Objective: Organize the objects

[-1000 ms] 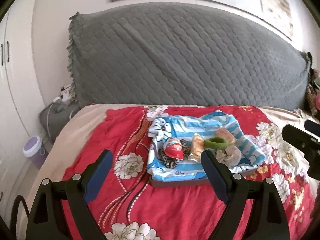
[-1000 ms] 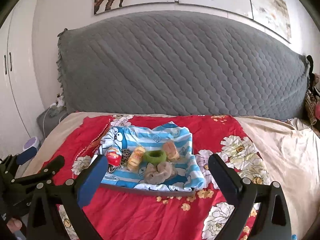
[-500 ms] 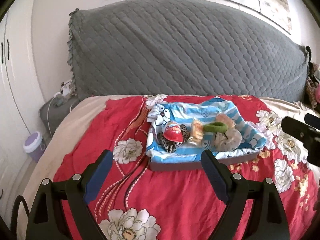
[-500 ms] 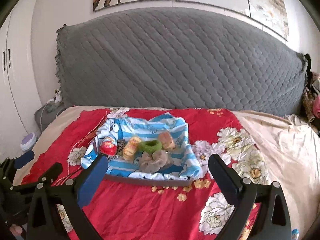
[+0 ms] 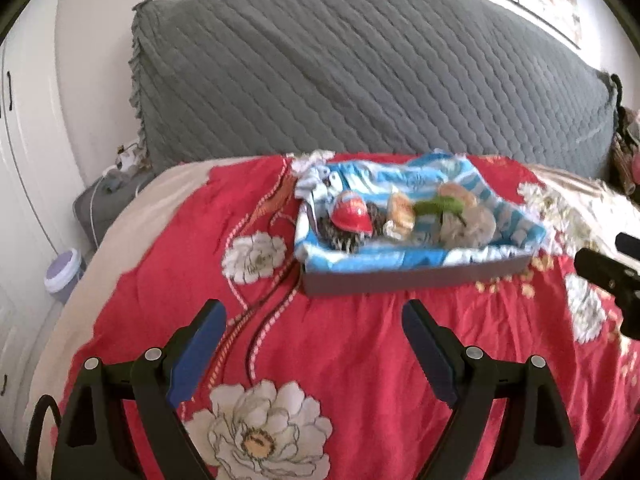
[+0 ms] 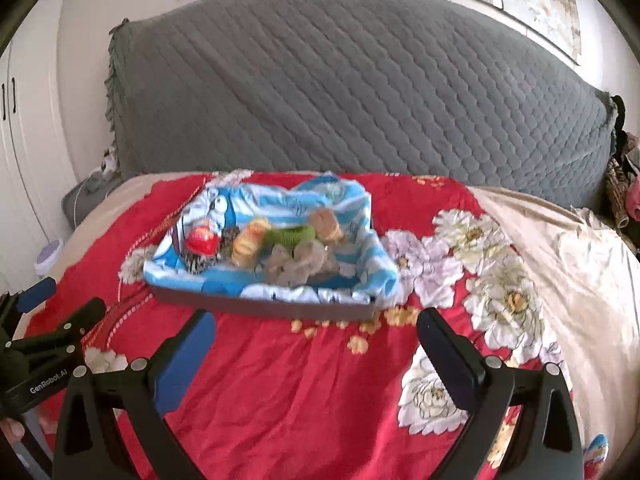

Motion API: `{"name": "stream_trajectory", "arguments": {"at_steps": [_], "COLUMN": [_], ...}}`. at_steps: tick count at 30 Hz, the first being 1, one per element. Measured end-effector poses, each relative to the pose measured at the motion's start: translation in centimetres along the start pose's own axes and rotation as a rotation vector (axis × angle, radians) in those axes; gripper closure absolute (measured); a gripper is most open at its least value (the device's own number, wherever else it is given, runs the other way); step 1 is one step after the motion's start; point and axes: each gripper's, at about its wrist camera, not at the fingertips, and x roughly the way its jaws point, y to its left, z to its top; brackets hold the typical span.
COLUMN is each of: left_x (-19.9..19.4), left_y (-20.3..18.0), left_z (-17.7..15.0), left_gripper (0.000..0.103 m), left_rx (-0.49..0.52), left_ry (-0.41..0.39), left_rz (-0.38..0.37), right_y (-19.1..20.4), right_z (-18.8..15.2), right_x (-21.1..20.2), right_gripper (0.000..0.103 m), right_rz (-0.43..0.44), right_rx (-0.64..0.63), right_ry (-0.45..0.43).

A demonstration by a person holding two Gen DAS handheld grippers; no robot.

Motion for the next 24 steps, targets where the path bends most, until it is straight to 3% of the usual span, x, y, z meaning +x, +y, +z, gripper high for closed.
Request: {"name": "stream_trajectory", "arguments": {"at_steps": [11, 24], "left_x": [1.7, 2.3], "left_y": [-0.1, 0.3], "left_z": [-4.5, -5.6], "left_gripper": [0.013, 0.013], "left_rx": [-0.029, -0.042], "left_ry": [0.079, 0.096], "left_rz": [0.006, 0.021], "right_y": [0.0, -0.1], "right_z": [-3.8, -8.2], "right_x": [1.3, 2.8], "right_gripper": [0.002, 0.001], "right_rz": [-0.025, -0.016], "right_rx": [-0.022, -0.027], "right_ry": [0.046, 0.114]}}
